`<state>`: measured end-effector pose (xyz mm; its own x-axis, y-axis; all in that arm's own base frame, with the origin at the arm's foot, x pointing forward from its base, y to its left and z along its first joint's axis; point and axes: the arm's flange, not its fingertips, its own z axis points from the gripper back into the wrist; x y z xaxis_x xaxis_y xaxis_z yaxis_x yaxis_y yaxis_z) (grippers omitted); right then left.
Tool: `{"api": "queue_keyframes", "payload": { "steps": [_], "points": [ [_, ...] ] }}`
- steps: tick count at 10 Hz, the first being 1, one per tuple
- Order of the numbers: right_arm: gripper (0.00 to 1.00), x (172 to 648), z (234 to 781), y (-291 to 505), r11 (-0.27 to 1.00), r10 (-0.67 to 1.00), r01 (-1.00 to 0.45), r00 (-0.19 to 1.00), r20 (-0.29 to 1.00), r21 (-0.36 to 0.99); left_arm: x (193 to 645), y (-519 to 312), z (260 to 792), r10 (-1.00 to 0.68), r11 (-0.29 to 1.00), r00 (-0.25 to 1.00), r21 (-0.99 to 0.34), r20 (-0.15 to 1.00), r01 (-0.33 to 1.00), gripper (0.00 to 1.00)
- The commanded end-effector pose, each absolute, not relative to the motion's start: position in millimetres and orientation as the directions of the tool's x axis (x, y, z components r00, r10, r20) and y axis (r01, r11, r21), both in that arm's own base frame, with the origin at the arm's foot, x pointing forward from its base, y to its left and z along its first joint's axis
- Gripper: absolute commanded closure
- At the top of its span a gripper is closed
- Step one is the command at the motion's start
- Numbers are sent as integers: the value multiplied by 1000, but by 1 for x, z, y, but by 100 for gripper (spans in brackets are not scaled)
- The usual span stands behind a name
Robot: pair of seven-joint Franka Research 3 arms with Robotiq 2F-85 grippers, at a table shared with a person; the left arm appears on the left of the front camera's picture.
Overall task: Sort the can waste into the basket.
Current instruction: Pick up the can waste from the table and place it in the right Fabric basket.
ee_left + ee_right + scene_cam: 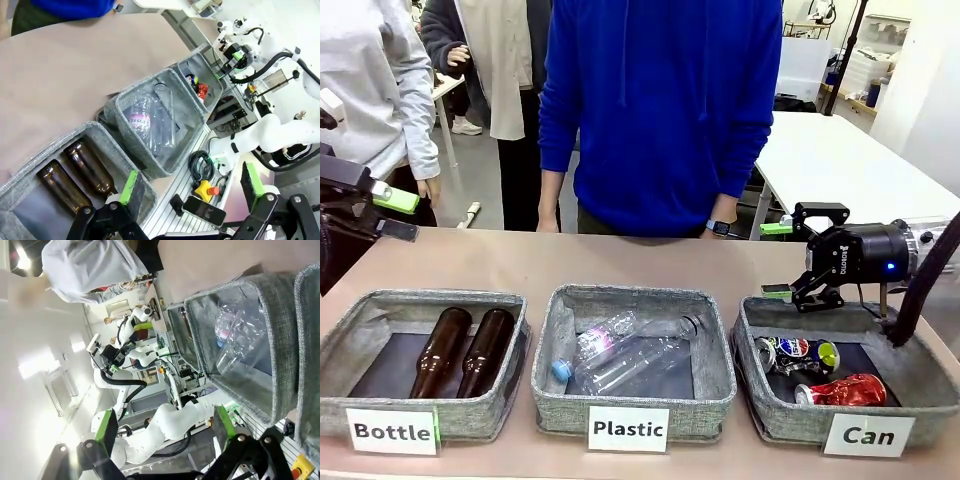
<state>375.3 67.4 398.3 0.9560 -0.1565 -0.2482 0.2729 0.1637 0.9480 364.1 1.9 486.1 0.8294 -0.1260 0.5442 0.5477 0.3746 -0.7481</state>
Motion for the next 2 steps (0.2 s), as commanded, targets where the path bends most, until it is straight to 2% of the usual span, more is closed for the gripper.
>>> {"api": "queue_keyframes", "payload": {
  "steps": [1, 2],
  "points": [
    [0, 374, 400, 69, 168, -144, 266, 959, -243, 949, 363, 5, 487, -146, 366, 820, -740, 553, 564, 0],
    [0, 374, 400, 69, 168, -144, 266, 959, -243, 949, 363, 5, 487, -146, 366, 820, -740, 553, 564, 0]
  ]
}}
